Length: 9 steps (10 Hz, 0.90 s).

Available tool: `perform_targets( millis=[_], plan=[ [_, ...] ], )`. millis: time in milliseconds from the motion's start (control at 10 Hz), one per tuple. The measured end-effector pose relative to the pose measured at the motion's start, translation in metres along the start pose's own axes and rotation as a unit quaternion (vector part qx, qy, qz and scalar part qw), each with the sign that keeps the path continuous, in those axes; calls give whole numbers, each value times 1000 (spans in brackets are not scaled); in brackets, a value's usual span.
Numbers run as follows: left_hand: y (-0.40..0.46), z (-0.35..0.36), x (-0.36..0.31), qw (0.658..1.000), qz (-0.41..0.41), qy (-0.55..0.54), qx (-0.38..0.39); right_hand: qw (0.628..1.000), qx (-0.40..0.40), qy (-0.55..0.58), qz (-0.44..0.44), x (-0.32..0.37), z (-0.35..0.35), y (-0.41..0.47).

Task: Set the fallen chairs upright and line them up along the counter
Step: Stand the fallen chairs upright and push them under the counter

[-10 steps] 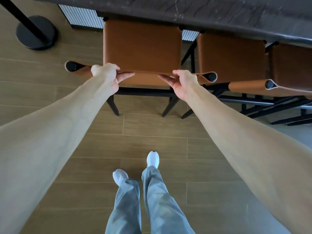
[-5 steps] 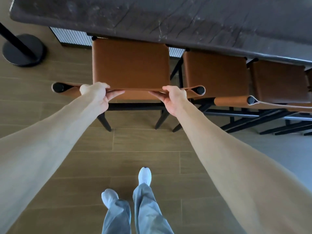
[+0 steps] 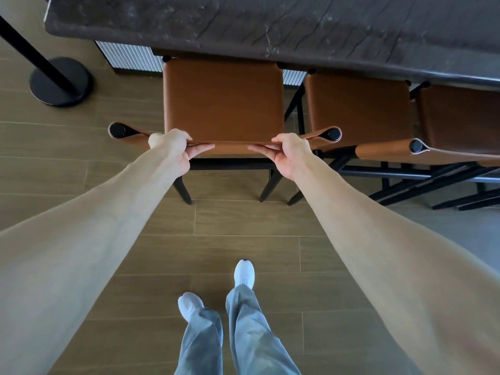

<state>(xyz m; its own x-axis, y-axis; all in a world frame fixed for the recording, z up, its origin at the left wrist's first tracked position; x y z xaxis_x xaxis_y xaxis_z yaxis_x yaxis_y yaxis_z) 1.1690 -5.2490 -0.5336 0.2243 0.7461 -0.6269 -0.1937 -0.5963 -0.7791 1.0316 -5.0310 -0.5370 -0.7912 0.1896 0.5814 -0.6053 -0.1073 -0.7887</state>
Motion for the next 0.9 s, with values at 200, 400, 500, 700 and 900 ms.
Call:
perform_targets(
  millis=[200,400,500,700,900],
  plan=[
    [6,2,3,1000,-6,3,13,1000,10,-1,10,-3,0,2],
    [8,-1,4,1000,-7,9,9,1000,-5,-3,4,-5,-4,9],
    [5,-1,4,1000,0,22,7,1000,-13,-2,-2,-6,-6,11],
    [2,-7,6,999,9,44,6,999,-35,-8,-15,-6,-10,9],
    [-10,-23,12,987,34,154,-10,994,-59,-95,14,-25,-12,-11]
  ],
)
Point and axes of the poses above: each hand's wrist, its own y-axis towards the middle knuckle, its own z-axis out of the palm, x = y × z, the point moved 10 cm from there along y, towards the middle knuckle, and after that the axes turned 6 degrees about -x, right-handed, at the moved point
